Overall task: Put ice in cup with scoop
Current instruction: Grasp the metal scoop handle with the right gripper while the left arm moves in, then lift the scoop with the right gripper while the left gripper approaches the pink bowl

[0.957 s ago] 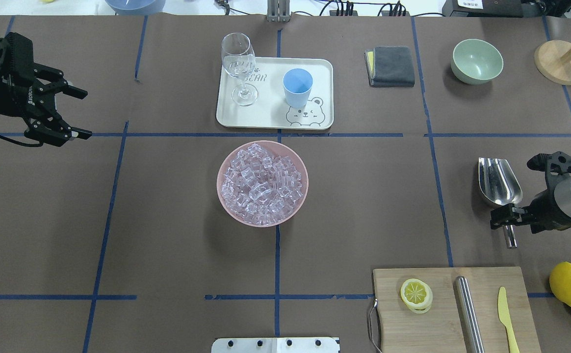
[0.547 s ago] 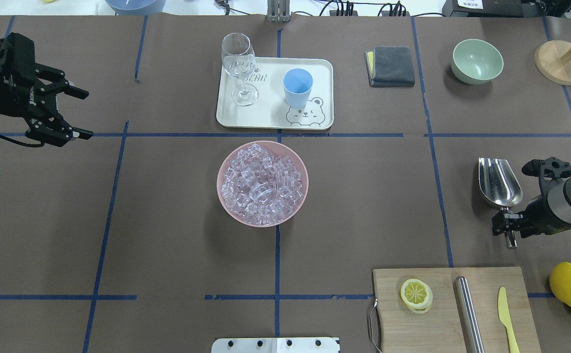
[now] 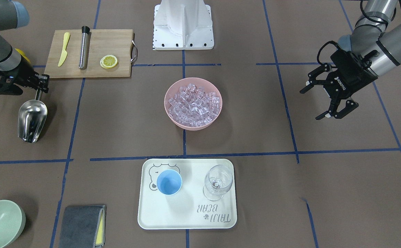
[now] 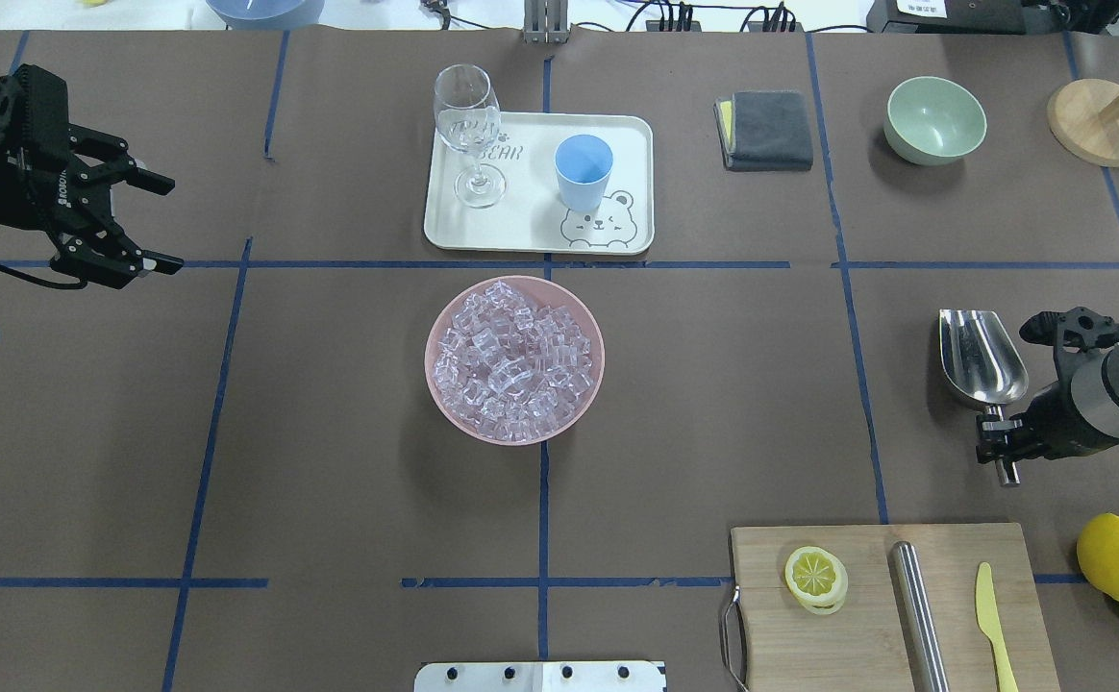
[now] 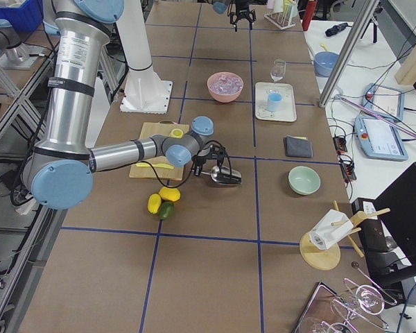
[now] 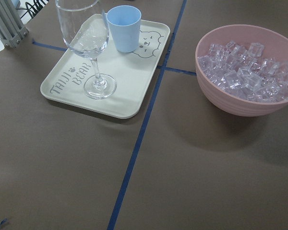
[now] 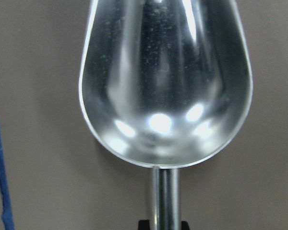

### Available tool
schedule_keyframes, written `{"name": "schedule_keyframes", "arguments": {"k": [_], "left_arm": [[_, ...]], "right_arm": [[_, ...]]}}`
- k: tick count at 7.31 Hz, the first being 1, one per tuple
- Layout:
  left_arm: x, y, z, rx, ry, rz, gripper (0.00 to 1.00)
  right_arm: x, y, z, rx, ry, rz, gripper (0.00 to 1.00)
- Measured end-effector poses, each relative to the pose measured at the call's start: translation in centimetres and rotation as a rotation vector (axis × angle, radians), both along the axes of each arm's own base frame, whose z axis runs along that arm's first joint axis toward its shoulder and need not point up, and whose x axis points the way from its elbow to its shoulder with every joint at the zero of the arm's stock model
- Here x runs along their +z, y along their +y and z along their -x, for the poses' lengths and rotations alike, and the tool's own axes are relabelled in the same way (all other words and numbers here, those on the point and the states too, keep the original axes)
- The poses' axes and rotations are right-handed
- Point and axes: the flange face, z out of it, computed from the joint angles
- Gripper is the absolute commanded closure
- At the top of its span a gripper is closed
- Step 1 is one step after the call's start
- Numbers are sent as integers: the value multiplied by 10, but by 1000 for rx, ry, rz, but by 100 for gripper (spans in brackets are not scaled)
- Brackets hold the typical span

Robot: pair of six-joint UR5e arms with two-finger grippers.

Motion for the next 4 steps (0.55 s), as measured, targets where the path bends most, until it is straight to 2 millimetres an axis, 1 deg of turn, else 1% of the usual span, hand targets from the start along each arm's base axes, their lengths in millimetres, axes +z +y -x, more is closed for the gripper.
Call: {"name": "schedule_keyframes", "arguments": {"k": [2,3,4], "left_arm": [[-3,1,0,1,4,-6,1],[-5,1,-1,3,6,-9,1],[-10,0,-4,7,11,-18,1]], "right_arm": [[-20,-10,-16,36,-30,-36,100],[-35,-19,-23,55,-51,-65,100],[-48,-28,-26,35,-64,-131,100]]}}
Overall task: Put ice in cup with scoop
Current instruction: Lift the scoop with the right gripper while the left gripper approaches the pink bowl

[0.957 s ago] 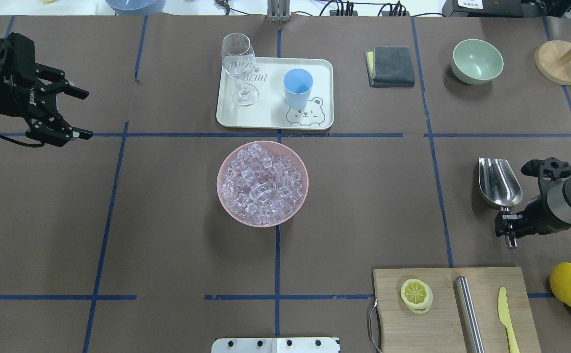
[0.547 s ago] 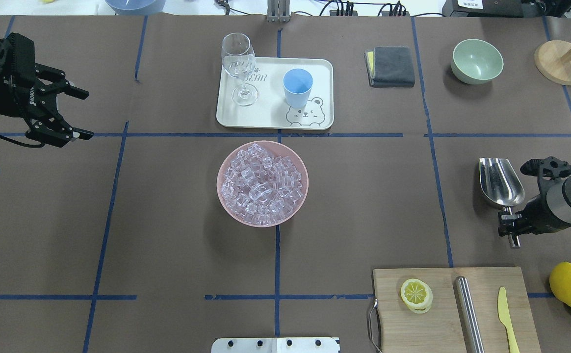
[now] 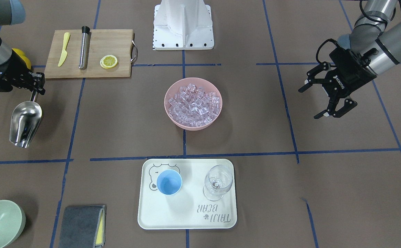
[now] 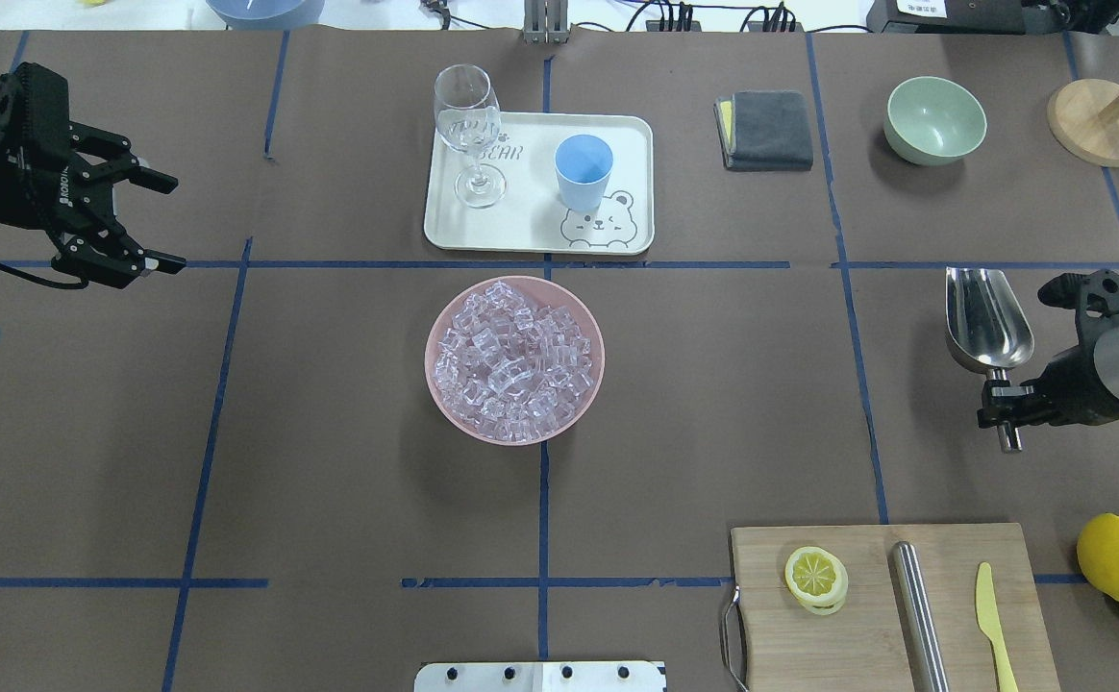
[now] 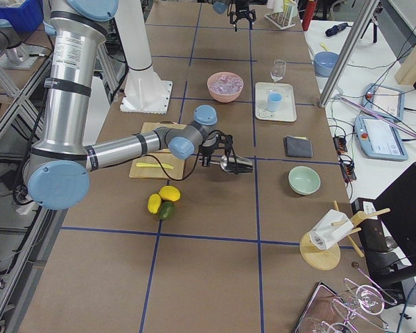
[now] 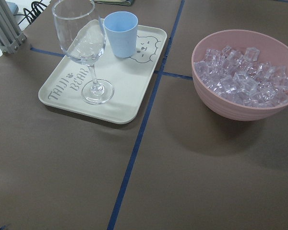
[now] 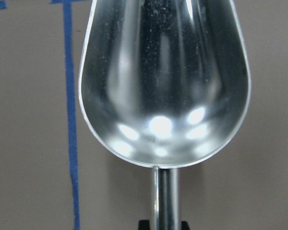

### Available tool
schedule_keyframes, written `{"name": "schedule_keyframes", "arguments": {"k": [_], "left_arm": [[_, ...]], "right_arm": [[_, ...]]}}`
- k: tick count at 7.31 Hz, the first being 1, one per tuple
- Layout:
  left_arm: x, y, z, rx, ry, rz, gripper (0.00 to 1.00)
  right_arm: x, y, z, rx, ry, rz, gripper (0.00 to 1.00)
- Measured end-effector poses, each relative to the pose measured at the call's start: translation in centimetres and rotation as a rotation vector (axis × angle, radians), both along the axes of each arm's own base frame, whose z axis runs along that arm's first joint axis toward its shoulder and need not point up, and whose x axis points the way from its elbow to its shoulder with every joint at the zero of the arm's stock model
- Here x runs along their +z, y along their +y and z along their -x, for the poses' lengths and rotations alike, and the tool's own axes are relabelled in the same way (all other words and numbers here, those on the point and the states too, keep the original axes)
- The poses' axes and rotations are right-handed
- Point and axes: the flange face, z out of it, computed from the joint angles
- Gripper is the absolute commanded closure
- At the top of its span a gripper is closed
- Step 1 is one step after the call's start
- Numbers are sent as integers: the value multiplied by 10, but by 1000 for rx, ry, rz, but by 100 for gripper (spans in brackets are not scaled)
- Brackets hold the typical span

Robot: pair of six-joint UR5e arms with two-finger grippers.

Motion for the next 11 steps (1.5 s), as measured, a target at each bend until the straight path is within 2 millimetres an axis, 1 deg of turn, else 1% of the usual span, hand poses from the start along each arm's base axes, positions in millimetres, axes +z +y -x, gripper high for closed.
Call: {"name": "schedule_keyframes", "arguments": {"k": [2,3,4,6,8,9,11], "left_arm": [[-18,4,-20,35,17,-30,1],[-24,7,-28,49,24,-40,1],[-27,8,-32,56,28,-46,1],[-30,10,-34,62,30,-49,1],[-31,10,-35,64,32,-50,1],[-31,11,-36,65,32,-50,1],[-29,12,-41,73,29,-46,1]], "right_arm": [[-11,-6,0,-159,21,-237,100],[-15,-9,-6,-241,38,-351,100],[-21,-13,-15,-283,51,-415,100],[-38,-19,-17,-306,61,-477,100],[-50,-28,-10,-295,115,-505,100],[-64,-33,-3,-296,144,-512,100],[-101,-39,5,-311,172,-511,100]]}}
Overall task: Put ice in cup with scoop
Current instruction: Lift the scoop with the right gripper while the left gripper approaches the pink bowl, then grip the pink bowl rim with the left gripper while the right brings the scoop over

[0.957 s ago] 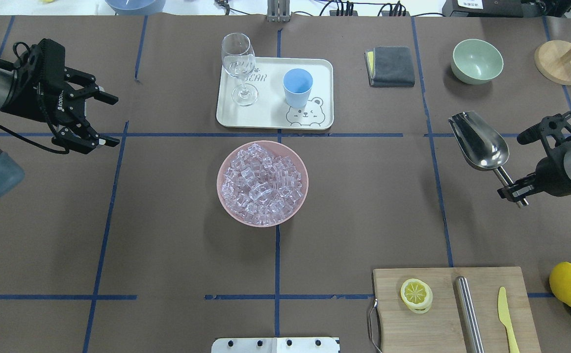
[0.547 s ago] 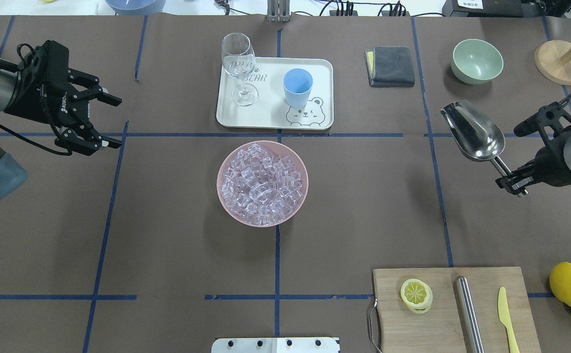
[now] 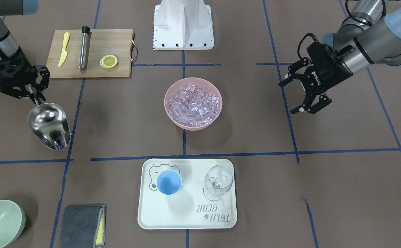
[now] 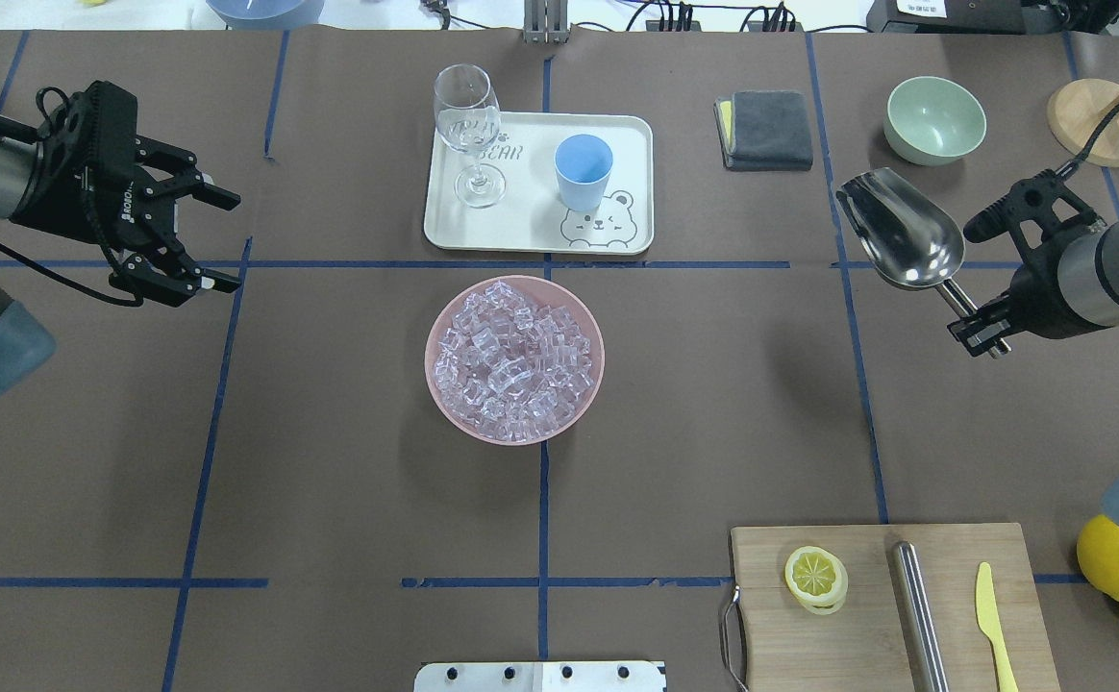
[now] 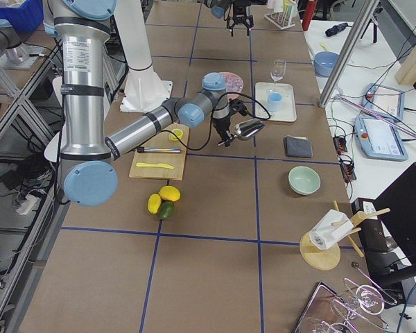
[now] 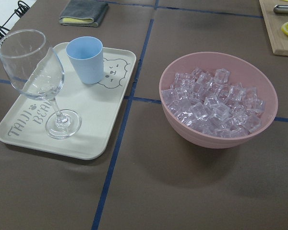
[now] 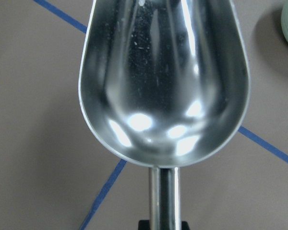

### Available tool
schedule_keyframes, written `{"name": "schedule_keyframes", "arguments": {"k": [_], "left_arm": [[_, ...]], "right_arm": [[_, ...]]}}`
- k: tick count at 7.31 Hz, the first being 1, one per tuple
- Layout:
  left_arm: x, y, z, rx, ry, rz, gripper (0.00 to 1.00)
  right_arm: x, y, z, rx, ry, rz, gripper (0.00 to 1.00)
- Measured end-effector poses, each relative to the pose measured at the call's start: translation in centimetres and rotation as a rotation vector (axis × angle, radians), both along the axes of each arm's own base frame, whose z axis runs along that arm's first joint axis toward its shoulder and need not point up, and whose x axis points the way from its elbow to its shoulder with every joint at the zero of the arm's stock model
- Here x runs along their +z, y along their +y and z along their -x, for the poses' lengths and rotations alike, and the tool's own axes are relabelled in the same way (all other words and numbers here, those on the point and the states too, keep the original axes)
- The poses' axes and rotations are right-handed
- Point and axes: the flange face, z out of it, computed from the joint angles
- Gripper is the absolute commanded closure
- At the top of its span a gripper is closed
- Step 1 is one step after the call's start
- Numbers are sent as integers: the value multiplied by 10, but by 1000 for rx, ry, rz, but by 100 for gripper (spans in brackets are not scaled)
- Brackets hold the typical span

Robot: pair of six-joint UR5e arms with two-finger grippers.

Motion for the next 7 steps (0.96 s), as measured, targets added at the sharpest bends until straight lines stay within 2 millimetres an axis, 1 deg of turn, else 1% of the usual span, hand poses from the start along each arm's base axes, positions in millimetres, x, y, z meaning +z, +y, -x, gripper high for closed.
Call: {"name": "schedule_keyframes", "arguments": {"k": [1,2,3,4,5,6,7], "left_arm": [[2,5,-11,21,-2,2,1],[2,11,-28,41,-6,1,1],[1,19,-50,36,-13,-8,3],[-1,27,-76,12,-21,-12,4],[-3,37,-102,-12,-28,-2,4],[-6,47,-128,-34,-29,13,4],[-11,60,-153,-43,-26,31,4]], "right_arm": [[-15,-2,1,-30,22,-11,100],[-33,-8,0,-92,60,-47,100],[-54,-17,-3,-174,106,-91,100],[-77,-23,-1,-264,153,-124,100],[-103,-25,8,-346,195,-131,100],[-129,-23,22,-405,219,-132,100],[-146,-18,34,-442,227,-137,100]]}}
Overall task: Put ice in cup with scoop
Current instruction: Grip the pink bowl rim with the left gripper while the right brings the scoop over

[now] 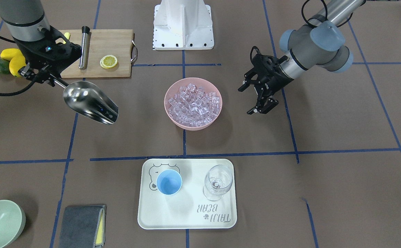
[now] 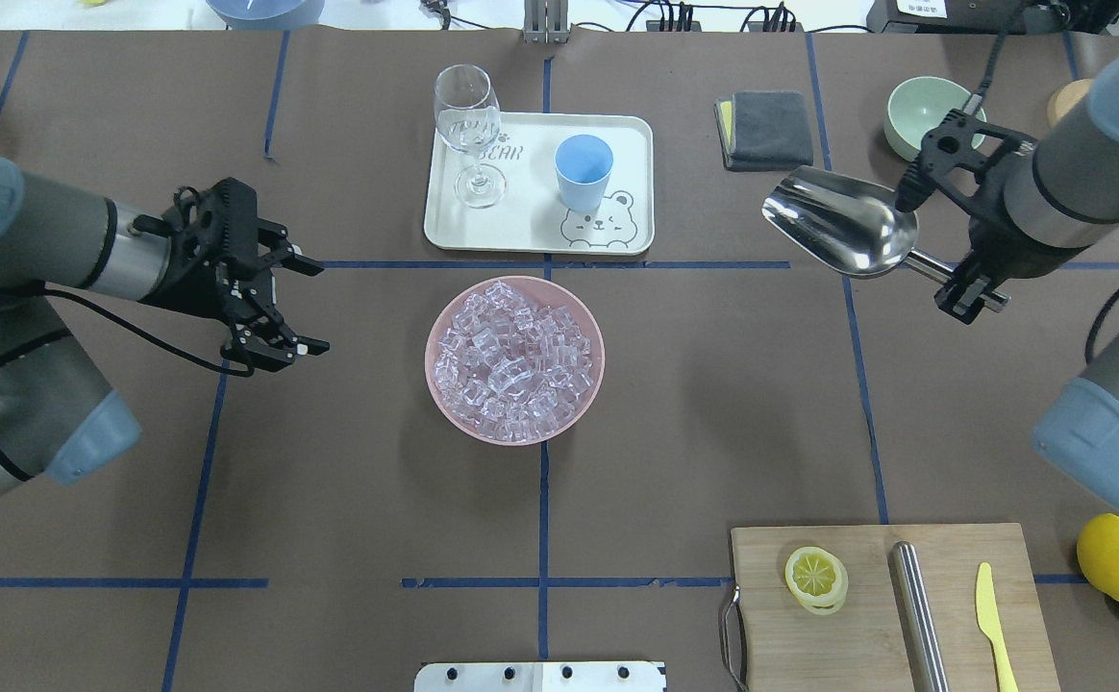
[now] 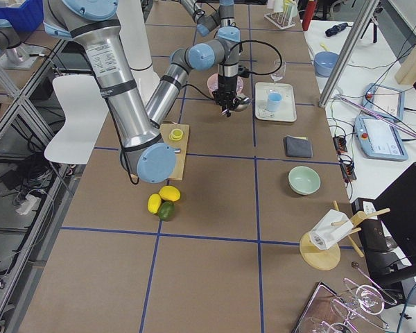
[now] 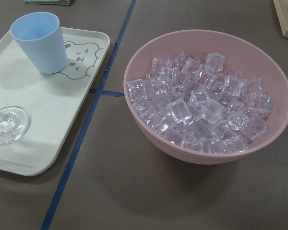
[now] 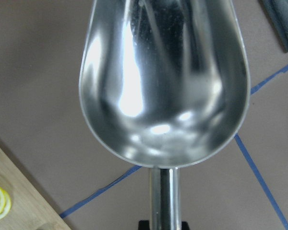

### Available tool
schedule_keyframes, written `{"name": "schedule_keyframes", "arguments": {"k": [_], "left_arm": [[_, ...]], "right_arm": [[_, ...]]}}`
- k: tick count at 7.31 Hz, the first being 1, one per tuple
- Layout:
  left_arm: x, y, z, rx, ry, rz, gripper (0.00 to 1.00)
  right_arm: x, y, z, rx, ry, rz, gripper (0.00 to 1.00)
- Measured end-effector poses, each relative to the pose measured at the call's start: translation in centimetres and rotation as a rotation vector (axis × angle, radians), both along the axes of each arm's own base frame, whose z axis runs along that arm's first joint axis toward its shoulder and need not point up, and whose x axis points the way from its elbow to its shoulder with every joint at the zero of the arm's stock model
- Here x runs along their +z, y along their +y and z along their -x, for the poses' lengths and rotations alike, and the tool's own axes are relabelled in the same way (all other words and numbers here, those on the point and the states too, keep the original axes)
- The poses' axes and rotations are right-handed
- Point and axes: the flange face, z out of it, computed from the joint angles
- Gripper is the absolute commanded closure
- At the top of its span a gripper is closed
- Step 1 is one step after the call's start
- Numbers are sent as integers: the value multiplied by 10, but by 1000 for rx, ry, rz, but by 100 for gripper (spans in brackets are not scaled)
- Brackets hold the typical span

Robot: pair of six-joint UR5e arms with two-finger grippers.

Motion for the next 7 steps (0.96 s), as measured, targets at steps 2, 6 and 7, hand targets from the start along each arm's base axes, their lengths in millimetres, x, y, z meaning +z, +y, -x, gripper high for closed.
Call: {"name": "schedule_keyframes", "arguments": {"k": [2,6,7], "left_arm": [[-2,23,-41,23,0,29,4],[1,46,-85,95,-6,-11,4],[0,45,-90,98,-11,-16,4]], "right_arm": [[-17,10,22,-50,0,-17,100],[-39,17,65,-114,77,-61,100],[-43,16,73,-140,101,-78,100]]}}
